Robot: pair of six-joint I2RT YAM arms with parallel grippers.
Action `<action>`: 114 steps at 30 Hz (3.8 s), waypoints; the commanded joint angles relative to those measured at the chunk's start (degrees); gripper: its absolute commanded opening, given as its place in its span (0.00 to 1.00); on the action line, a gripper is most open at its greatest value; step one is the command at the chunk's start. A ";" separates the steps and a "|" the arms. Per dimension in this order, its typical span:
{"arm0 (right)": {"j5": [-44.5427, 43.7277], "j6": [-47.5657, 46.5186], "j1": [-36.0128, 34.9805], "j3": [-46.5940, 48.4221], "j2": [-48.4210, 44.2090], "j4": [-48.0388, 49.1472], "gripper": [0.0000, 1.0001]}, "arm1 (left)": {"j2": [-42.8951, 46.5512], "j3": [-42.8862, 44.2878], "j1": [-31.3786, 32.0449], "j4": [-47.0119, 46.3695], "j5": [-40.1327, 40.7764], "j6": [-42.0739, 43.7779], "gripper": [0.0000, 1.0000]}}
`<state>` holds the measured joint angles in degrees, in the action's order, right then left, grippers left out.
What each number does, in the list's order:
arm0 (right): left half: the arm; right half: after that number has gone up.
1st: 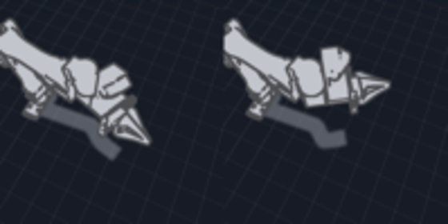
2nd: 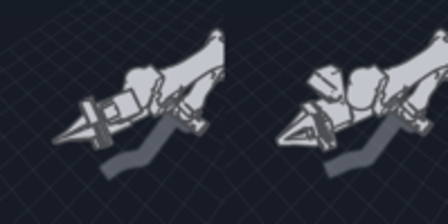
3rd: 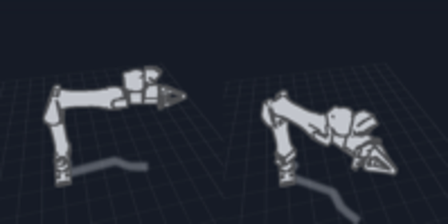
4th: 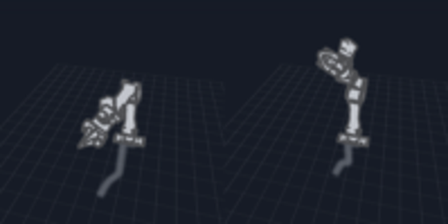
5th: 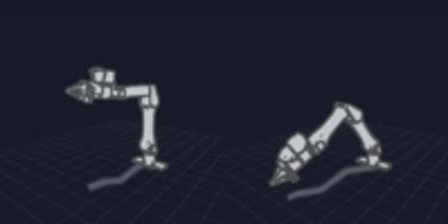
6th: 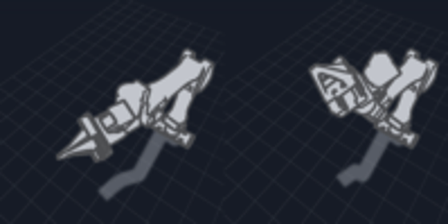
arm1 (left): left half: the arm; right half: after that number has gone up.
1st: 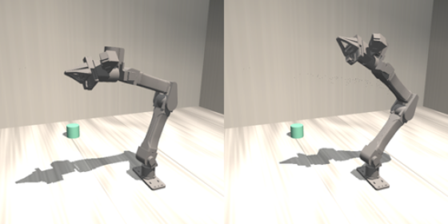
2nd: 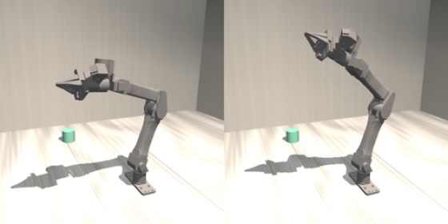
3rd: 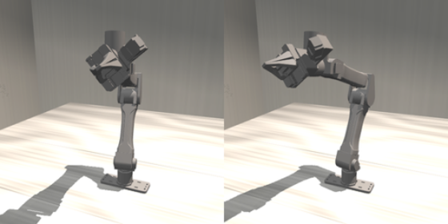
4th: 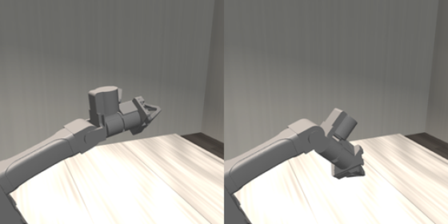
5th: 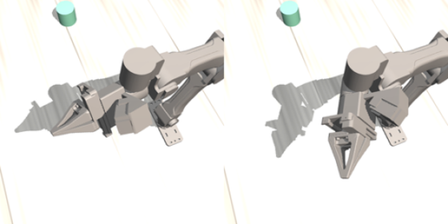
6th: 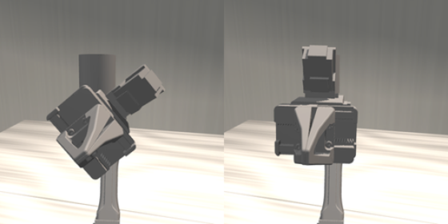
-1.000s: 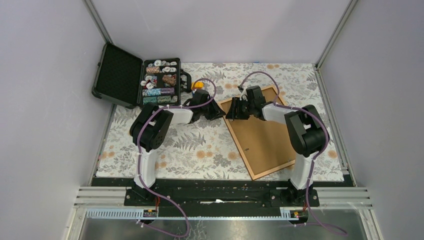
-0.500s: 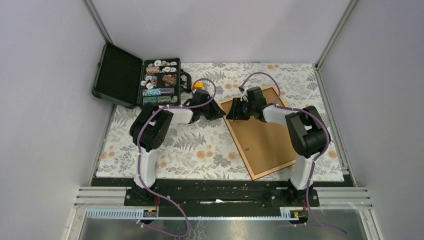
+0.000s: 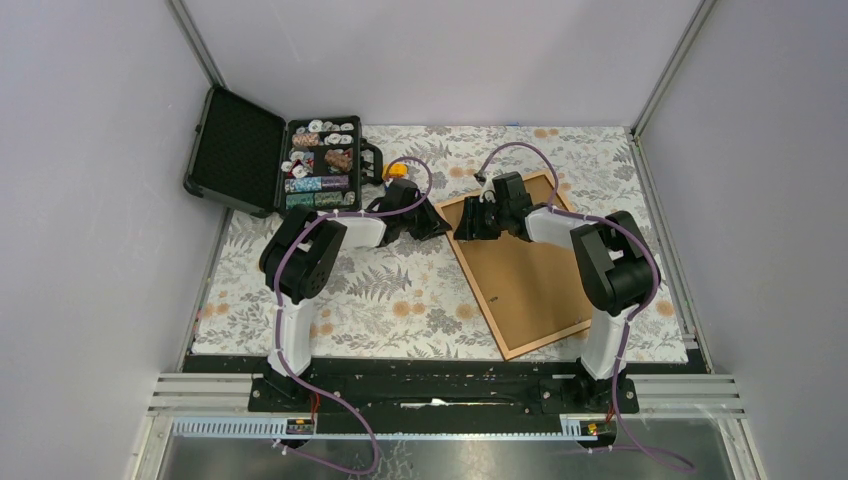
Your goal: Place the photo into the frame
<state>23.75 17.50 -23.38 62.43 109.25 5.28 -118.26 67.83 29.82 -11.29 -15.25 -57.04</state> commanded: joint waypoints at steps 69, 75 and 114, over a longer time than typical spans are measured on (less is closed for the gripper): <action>-5.96 5.69 -4.56 0.27 -0.42 -6.40 0.59 | -2.48 -0.96 -0.13 1.09 -0.07 0.21 0.17; -1.05 13.82 -5.87 -5.18 -0.57 4.33 0.58 | -2.49 -0.73 0.14 1.10 0.23 0.26 0.16; -25.60 16.87 -26.23 -17.11 -29.65 -34.47 0.56 | 31.61 -37.93 8.40 -15.22 8.02 0.59 0.91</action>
<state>0.69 30.02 -46.44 44.58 79.75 -29.69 -91.15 34.28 35.40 -23.22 -10.98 -55.51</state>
